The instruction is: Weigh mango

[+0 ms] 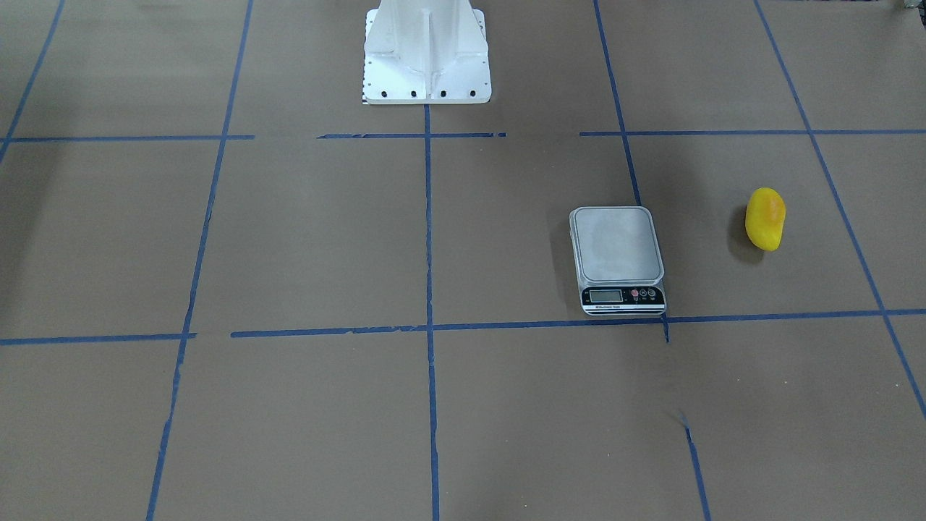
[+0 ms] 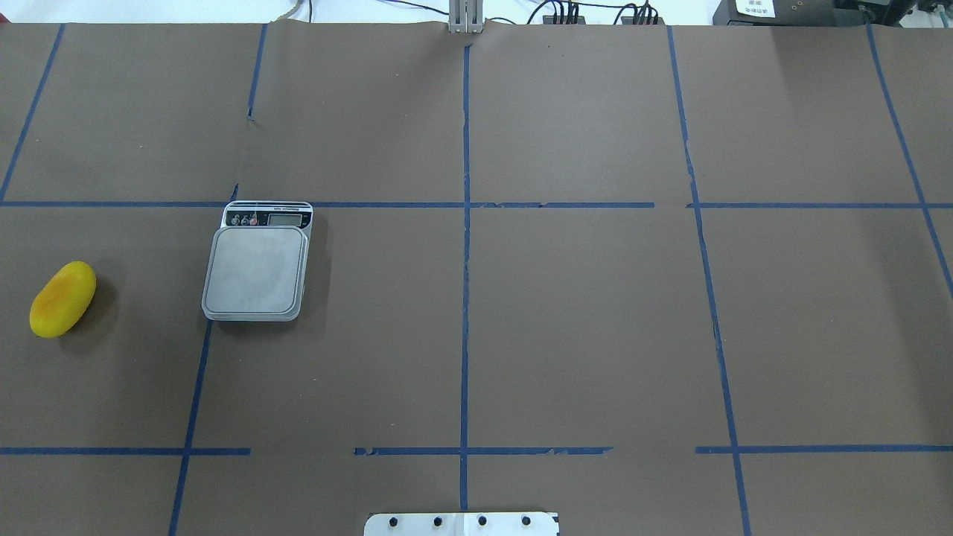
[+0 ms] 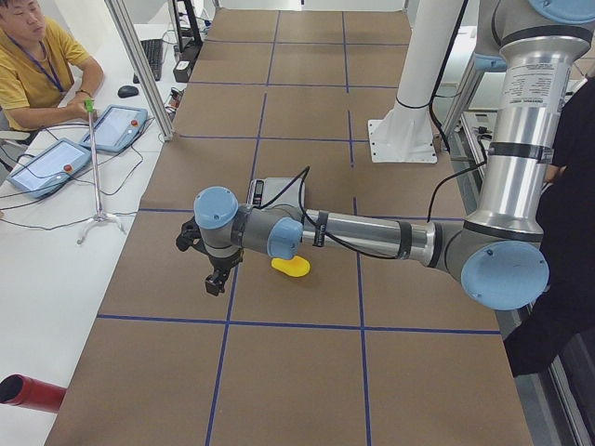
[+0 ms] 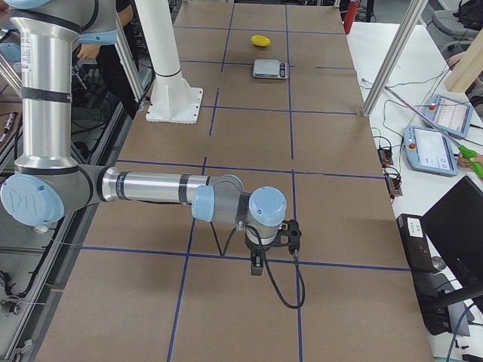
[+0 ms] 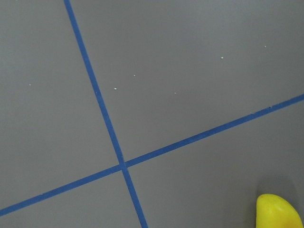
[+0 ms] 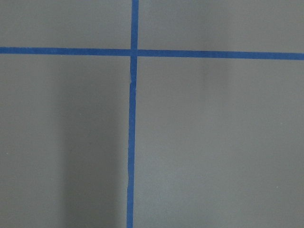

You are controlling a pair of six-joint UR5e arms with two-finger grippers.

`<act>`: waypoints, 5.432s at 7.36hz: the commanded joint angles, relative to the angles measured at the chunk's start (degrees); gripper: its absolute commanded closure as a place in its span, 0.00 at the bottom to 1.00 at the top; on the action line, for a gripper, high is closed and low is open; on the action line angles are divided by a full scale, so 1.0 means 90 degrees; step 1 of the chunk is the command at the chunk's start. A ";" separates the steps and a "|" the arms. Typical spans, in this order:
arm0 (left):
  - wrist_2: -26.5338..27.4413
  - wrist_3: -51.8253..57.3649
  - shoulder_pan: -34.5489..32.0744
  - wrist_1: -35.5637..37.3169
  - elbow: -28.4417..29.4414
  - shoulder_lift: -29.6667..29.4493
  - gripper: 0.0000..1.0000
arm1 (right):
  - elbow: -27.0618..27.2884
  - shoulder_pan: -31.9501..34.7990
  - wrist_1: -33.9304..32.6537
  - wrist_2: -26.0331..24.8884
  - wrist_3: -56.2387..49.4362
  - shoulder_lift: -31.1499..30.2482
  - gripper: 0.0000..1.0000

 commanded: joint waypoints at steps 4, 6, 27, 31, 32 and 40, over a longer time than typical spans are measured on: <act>0.1596 -0.3804 0.2633 -0.3992 -0.0183 0.1325 0.00 | 0.0000 0.0000 0.0000 -0.0004 0.0000 0.0000 0.00; 0.1589 -0.4139 0.2882 -0.3974 -0.0631 0.1500 0.00 | 0.0000 0.0000 0.0000 -0.0004 0.0000 0.0000 0.00; 0.2330 -0.8155 0.4366 -0.0184 -0.1044 -0.1614 1.00 | 0.0000 0.0000 0.0000 -0.0004 0.0000 0.0000 0.00; 0.2399 -0.8155 0.4464 -0.0175 -0.0946 -0.1614 0.89 | 0.0000 0.0000 0.0000 0.0006 0.0000 0.0000 0.00; 0.2399 -0.8155 0.4474 -0.0175 -0.0955 -0.1614 0.75 | 0.0000 0.0000 0.0000 -0.0004 0.0000 0.0000 0.00; 0.2399 -0.8145 0.4513 -0.0165 -0.1121 -0.1468 0.00 | 0.0000 0.0000 0.0000 -0.0004 0.0000 0.0000 0.00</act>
